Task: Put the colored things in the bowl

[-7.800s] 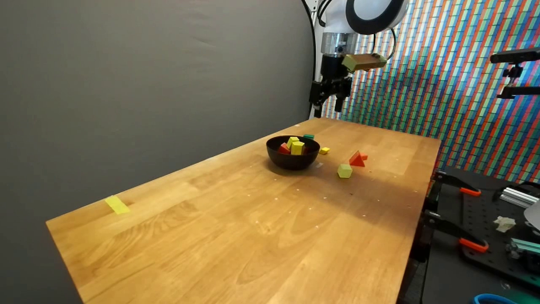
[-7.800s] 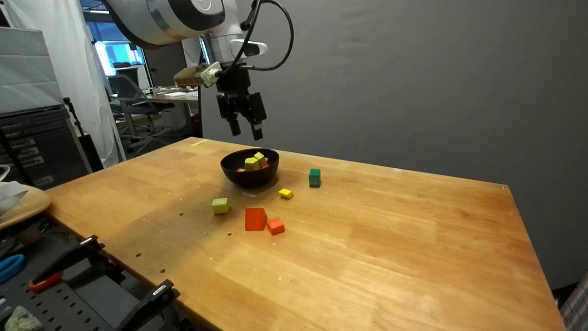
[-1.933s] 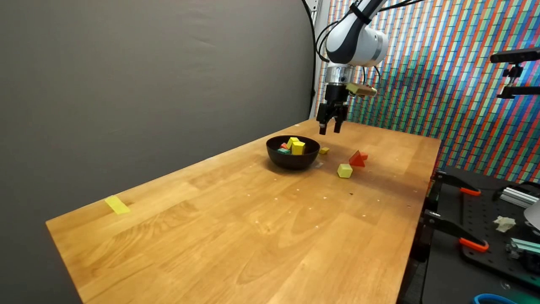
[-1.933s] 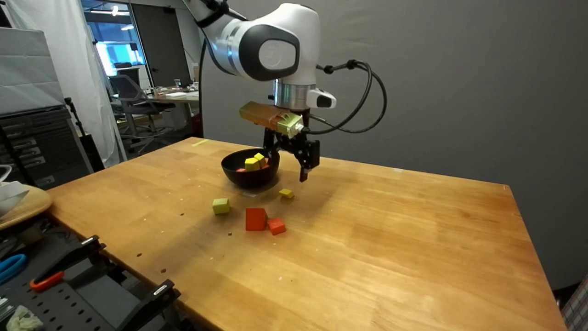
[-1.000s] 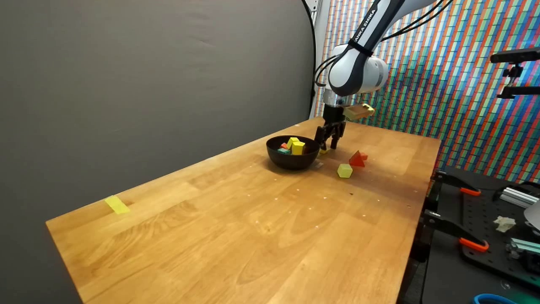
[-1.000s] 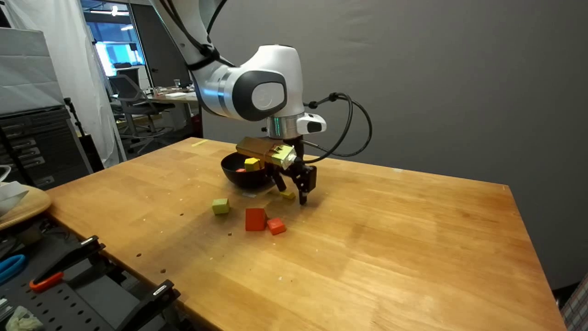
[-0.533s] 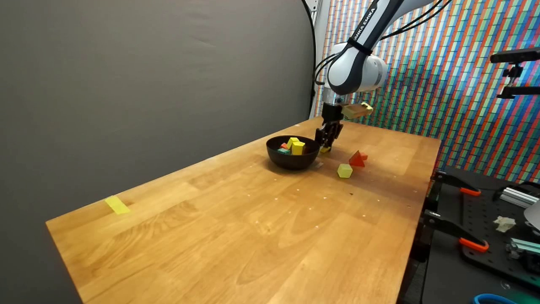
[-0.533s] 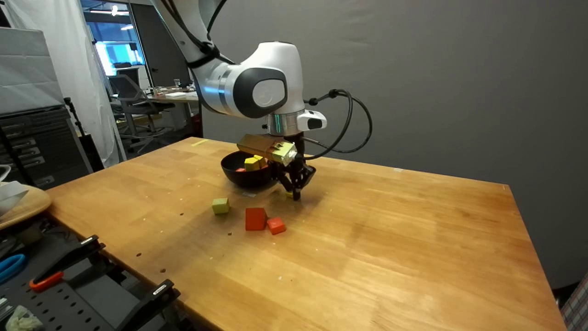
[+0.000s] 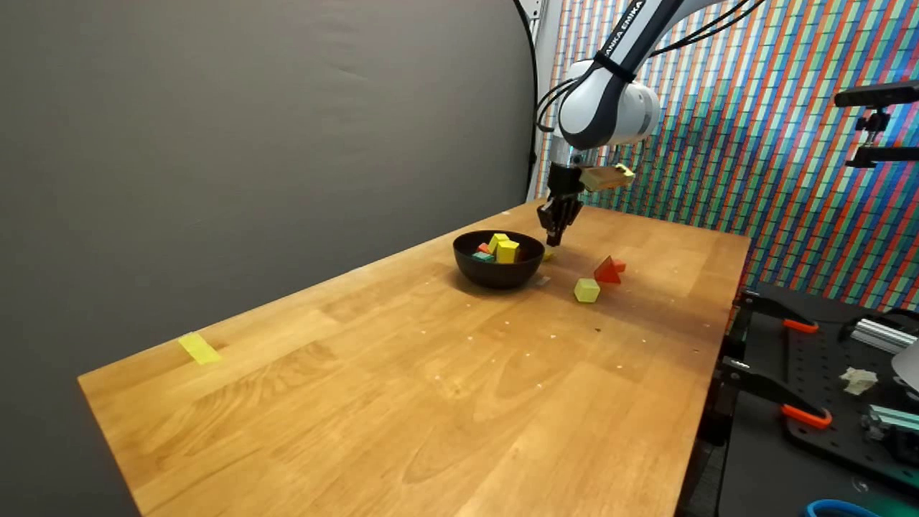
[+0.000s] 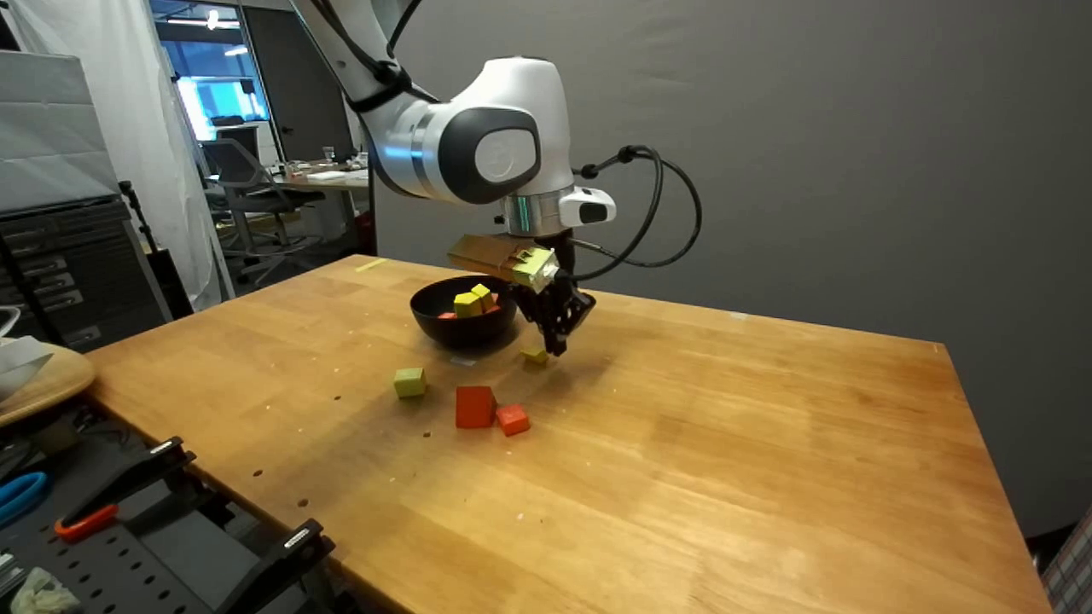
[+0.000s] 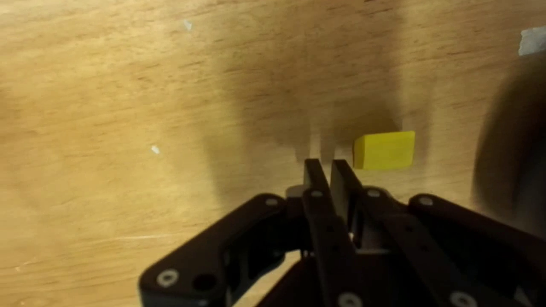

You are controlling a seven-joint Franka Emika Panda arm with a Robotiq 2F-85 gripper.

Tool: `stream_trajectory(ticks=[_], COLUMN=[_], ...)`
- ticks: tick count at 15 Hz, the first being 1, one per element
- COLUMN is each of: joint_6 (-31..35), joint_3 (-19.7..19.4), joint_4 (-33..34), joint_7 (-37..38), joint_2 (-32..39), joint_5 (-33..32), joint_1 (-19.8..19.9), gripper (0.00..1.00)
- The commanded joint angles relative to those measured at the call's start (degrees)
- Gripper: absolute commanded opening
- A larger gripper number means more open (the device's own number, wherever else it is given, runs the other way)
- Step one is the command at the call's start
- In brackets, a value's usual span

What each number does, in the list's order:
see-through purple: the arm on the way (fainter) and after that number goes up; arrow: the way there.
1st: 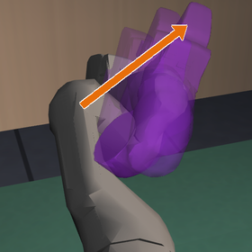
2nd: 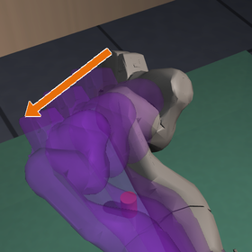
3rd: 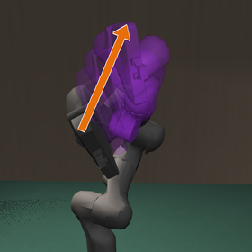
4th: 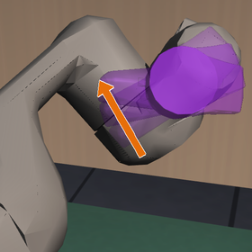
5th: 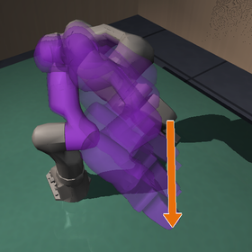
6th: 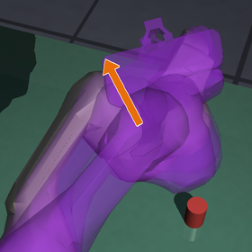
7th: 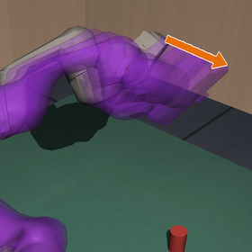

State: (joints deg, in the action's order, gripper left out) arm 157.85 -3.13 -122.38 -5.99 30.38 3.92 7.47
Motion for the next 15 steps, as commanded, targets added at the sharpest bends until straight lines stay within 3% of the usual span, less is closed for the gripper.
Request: stream_trajectory(ticks=[1,6,8,12,15], joint_6=[0.95,0.17,-0.11,-1.78,-3.81], joint_3=[-0.18,2.29,3.91,6.68,6.50], joint_4=[-1.88,-1.70,-1.05,0.76,2.50], joint_7=[0.65,-1.34,-2.23,-4.06,-3.74], joint_2=[-3.22,-3.71,-3.19,-1.17,1.01], joint_5=[-0.29,1.83,3.31,4.99,4.52], joint_1=[0.72,2.79,3.73,4.62,4.11], gripper=[0.45,0.83,0.85,0.77,0.56])
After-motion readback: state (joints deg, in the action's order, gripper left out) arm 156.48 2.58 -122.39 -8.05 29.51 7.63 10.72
